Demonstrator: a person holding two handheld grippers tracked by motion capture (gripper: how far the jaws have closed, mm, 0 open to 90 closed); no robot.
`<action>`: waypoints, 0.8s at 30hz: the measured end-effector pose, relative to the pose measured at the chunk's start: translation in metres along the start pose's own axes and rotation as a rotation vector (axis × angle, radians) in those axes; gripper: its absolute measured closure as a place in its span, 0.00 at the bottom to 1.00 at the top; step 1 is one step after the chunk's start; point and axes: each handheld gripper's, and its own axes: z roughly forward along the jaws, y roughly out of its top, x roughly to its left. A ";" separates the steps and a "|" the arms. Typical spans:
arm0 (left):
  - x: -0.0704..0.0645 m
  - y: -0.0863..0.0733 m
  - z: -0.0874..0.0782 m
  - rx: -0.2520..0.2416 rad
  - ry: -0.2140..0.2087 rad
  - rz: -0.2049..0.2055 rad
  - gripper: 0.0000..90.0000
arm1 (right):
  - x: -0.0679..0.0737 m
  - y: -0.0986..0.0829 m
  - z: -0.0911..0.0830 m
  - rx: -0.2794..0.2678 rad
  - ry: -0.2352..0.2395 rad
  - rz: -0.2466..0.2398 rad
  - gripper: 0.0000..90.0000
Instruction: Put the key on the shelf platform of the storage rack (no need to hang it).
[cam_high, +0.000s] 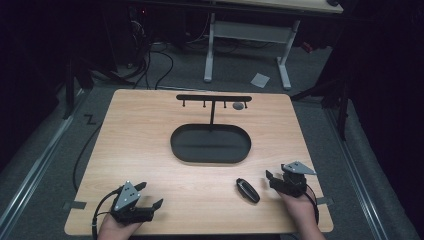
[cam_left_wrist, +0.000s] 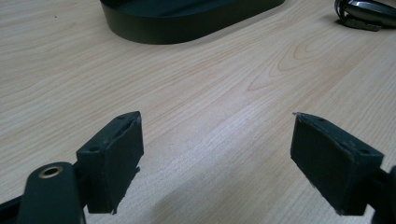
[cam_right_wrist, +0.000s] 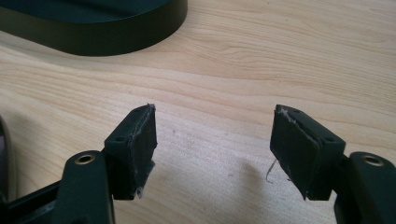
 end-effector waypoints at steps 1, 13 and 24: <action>0.000 0.000 0.000 -0.002 0.000 0.000 0.20 | 0.000 -0.001 -0.001 -0.001 0.003 -0.009 0.35; 0.000 0.004 0.005 -0.005 -0.008 0.004 0.20 | 0.001 -0.004 -0.006 -0.023 0.014 -0.017 0.34; 0.000 0.004 0.005 -0.003 -0.007 0.004 0.20 | 0.005 -0.003 -0.006 -0.053 0.042 -0.021 0.34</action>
